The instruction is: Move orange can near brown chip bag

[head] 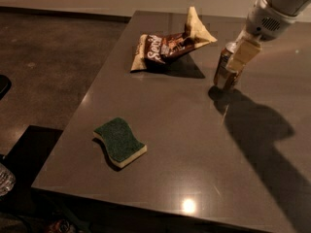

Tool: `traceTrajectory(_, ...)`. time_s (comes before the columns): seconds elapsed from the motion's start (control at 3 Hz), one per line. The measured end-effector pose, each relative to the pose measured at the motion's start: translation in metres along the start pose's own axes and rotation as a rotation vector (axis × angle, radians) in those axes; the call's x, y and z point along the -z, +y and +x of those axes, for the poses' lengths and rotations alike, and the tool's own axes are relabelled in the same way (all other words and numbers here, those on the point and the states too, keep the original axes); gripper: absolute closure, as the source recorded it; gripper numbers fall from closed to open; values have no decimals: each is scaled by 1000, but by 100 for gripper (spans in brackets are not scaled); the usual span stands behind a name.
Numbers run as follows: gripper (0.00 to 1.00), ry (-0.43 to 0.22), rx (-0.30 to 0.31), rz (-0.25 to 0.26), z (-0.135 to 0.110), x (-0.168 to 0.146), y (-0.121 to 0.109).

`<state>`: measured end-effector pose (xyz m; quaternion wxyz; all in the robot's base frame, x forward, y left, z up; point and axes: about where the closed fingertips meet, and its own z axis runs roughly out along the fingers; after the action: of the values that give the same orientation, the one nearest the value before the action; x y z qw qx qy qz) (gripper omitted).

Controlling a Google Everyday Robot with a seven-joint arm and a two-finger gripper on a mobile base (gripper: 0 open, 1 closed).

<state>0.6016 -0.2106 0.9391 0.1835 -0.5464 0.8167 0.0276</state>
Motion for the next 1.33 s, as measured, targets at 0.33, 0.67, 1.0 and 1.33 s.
traceTrajectory(0.33, 84, 3, -18, 0, -2, -7, -22)
traceTrajectory(0.67, 53, 4, -28, -22, -5, -23, -41)
traceTrajectory(1.0, 30, 0, -30, -39, -9, -36, -49)
traceTrajectory(1.33, 6, -7, -22, -53, -15, -46, -54)
